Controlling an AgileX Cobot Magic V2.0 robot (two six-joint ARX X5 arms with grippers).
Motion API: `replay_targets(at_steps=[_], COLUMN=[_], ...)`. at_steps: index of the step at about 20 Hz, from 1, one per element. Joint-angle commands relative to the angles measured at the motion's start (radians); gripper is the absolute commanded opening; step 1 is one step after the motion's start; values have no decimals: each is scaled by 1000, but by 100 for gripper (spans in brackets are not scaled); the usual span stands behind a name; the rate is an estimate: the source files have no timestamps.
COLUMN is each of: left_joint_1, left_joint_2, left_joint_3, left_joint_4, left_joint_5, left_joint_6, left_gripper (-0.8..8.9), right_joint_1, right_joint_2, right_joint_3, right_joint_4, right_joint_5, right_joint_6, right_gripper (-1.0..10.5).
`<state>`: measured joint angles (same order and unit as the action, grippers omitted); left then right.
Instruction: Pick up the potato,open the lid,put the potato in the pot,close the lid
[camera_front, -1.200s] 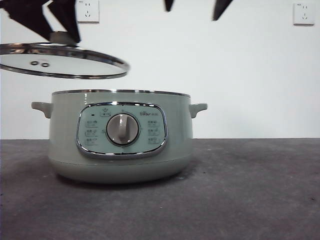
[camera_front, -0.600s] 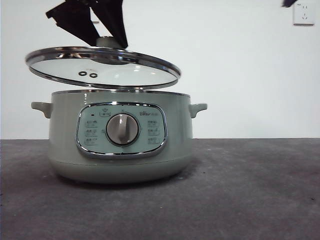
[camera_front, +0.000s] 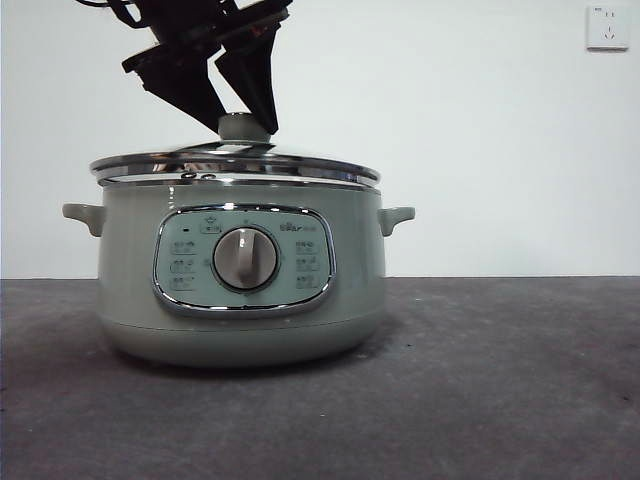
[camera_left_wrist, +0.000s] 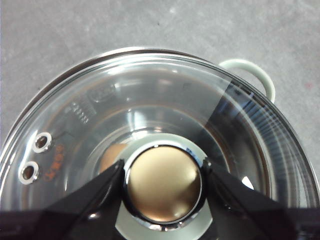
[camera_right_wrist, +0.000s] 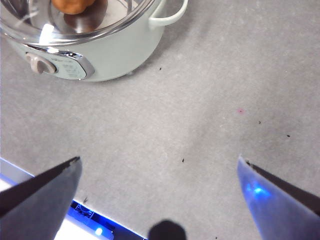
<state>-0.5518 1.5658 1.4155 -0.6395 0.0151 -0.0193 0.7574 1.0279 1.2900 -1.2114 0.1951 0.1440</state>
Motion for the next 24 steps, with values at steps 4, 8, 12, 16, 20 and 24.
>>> replay_targets(at_steps=[4, 8, 12, 16, 20, 24], left_joint_1=[3, 6, 6, 6, 5, -8], left_joint_2=[56, 62, 61, 59, 27, -78], left_joint_3=[6, 6, 6, 8, 17, 18], left_joint_4=[21, 39, 41, 54, 14, -58], left_joint_5=[-19, -18, -15, -15, -11, -12], left_joint_6=[24, 25, 21, -29, -27, -21], left_gripper=[-9, -9, 8, 638, 669, 669], right_joint_1=[0, 0, 0, 0, 0, 0], right_joint_2=[-5, -5, -5, -5, -5, -4], right_joint_3=[-11, -11, -11, -11, -11, -11], right_joint_4=[-3, -3, 5, 6, 6, 5], right_joint_5=[3, 3, 3, 3, 3, 3], right_joint_6=[14, 13, 13, 14, 14, 13], right_gripper=[629, 629, 629, 629, 629, 629])
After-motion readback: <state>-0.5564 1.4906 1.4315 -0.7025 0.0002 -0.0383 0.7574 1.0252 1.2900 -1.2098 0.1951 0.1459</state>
